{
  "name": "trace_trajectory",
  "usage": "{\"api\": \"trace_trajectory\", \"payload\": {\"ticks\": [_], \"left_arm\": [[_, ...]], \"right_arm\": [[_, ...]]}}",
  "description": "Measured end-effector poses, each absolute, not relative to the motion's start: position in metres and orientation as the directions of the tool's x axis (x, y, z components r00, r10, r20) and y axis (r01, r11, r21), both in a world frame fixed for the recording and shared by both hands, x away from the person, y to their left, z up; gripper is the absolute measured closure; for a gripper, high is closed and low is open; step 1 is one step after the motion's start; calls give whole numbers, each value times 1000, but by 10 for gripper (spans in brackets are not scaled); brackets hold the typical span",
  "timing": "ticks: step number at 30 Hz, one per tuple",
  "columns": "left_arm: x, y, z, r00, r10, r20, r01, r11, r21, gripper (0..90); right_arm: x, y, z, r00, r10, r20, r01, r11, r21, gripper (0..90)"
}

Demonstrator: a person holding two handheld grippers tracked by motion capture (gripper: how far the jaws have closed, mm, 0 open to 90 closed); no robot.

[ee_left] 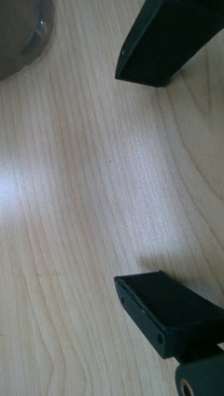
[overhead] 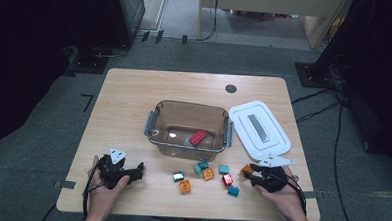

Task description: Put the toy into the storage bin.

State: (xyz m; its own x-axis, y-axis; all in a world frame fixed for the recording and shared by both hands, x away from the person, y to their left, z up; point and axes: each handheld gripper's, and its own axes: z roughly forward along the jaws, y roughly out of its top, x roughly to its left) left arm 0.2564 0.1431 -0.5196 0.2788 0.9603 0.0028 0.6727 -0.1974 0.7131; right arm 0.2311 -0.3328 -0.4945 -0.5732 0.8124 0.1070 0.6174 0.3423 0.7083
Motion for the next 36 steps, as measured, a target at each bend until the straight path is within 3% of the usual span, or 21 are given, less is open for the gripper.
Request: {"api": "trace_trajectory", "payload": {"ticks": [22, 36], "left_arm": [[259, 142, -520, 275, 961, 2, 676, -195, 711, 14], [260, 141, -520, 270, 963, 2, 677, -191, 711, 13]], "right_arm": [[246, -330, -479, -467, 860, 206, 689, 209, 694, 603], [256, -327, -448, -502, 840, 204, 661, 221, 717, 603]]}}
